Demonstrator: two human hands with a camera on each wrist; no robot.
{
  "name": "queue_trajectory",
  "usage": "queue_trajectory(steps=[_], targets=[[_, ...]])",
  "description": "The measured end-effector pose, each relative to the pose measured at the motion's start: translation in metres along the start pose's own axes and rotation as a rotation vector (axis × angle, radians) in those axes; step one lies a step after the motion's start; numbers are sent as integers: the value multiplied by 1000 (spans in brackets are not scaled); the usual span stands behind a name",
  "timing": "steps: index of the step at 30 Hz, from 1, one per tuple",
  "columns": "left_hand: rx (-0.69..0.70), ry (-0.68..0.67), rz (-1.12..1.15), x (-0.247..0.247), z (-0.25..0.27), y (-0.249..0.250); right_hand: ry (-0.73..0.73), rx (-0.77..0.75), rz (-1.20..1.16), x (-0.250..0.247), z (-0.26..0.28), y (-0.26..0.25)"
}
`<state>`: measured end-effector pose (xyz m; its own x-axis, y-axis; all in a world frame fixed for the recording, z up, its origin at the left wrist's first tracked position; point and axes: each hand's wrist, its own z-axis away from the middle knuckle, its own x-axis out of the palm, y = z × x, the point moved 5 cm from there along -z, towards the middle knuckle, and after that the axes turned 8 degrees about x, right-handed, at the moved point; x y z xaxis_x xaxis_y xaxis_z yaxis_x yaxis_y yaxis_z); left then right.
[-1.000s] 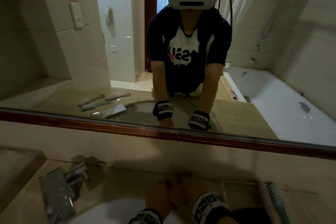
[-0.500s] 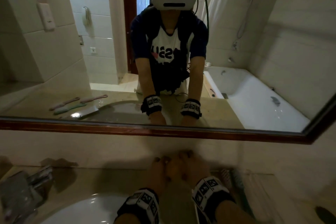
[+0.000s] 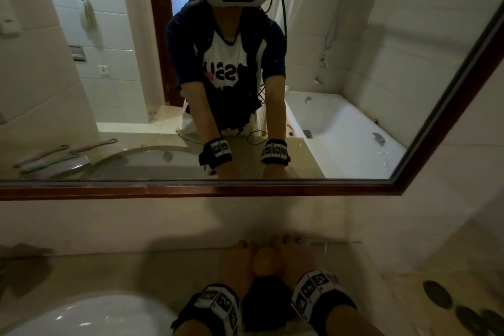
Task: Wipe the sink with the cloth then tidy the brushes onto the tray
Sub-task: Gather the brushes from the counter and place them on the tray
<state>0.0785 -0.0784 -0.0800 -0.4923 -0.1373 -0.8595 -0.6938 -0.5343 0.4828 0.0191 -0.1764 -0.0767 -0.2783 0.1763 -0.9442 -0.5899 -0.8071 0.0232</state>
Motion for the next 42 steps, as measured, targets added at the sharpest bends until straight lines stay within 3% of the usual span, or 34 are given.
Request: queue_trajectory(steps=[7, 17, 19, 22, 27, 33, 36, 42], targets=[[-45, -55, -237, 16, -10, -9, -72, -41, -49, 12, -10, 2], [-124, -146, -249, 16, -9, -7, -138, -48, -42, 25, -24, 5], [-123, -190, -276, 11, -4, -6, -126, -41, -47, 18, -20, 3], [-104, -139, -294, -2, 12, -2, -96, -56, 3, -7, 0, -3], [-147, 68, -202, -40, 55, 1, -71, -110, -33, -46, 54, -12], [-133, 173, -163, -67, 135, -18, -27, -113, 28, -50, 92, -59], [-167, 200, -156, -75, 186, -49, 41, -138, 26, -45, 114, -104], [-301, 233, -133, -94, 308, -143, -19, -253, 62, -17, 168, -234]])
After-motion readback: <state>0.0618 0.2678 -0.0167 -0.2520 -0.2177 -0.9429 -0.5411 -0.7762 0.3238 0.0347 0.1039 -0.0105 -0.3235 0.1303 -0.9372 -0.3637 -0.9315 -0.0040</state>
